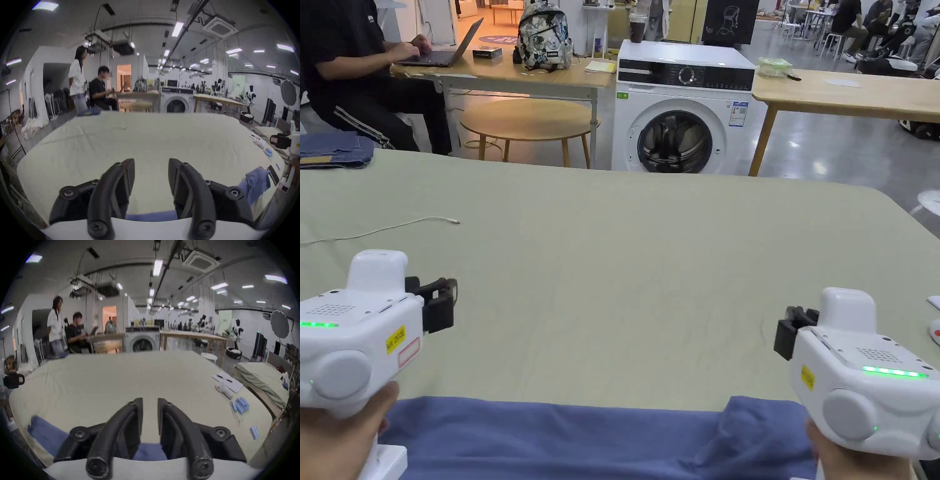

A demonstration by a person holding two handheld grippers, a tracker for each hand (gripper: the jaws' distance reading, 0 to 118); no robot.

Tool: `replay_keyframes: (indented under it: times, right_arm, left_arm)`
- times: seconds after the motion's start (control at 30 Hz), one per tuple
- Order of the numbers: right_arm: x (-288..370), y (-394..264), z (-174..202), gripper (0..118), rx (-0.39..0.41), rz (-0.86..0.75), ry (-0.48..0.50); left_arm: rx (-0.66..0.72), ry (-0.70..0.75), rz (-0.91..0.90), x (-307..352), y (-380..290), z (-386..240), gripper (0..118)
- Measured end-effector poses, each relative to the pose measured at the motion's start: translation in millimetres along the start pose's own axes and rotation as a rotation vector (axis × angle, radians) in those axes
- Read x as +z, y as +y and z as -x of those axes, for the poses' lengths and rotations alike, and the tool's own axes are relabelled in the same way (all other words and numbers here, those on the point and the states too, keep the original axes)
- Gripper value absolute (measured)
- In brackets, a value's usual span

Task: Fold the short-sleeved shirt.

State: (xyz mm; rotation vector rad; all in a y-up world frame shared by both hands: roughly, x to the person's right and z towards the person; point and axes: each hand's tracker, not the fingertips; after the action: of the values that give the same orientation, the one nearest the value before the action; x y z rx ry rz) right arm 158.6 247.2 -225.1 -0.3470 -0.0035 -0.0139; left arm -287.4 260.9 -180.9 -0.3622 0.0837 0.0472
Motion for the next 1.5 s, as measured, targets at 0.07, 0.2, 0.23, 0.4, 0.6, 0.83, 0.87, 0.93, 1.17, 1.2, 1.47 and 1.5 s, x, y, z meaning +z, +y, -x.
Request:
replay_keyframes:
  times: [0.07,0.2,0.23,0.4,0.6,0.83,0.87,0.93,1.17,1.2,1.47,1.5]
  right_arm:
    - [3,2,13,0,0.011,-0.062,0.008]
    - [11,4,34,0,0.025,-0.193,0.025]
    - [11,5,38,0,0.029,-0.190,0.016]
    - [10,8,49,0,0.039,-0.212,0.021]
    - [5,6,51,0,0.037,-0.189,0.034]
    - [-2,0,59,0,0.066,-0.178,0.047]
    - [-3,-2,60,0,0.068,-0.174,0.054]
    - [-5,-5,62,0,0.075,-0.164,0.061]
    - [-12,-16,68,0,0.077,-0.121,0.078]
    - [-12,-17,69,0,0.078,-0.116,0.078]
    - [-15,-25,71,0,0.086,-0.074,0.093]
    - [-15,-27,71,0,0.089,-0.073,0.094]
  left_arm:
    - [-0.033,0.035,-0.064,3,3,-8,5]
    - [-0.059,0.060,-0.146,7,4,-15,0]
    - [-0.050,0.061,-0.171,10,4,-16,0]
    - [-0.021,0.062,-0.179,9,5,-9,0]
    - [0.044,-0.015,0.044,4,-3,26,0]
    - [0.188,-0.168,0.418,-10,-39,95,0]
    - [0.216,-0.150,0.438,-11,-45,104,8]
    - [0.292,-0.204,0.469,-16,-57,127,36]
    - [0.562,-0.392,0.667,-42,-94,177,66]
    - [0.573,-0.404,0.711,-47,-100,179,68]
    - [0.734,-0.575,0.854,-67,-144,172,69]
    - [0.777,-0.599,0.831,-64,-146,172,69]
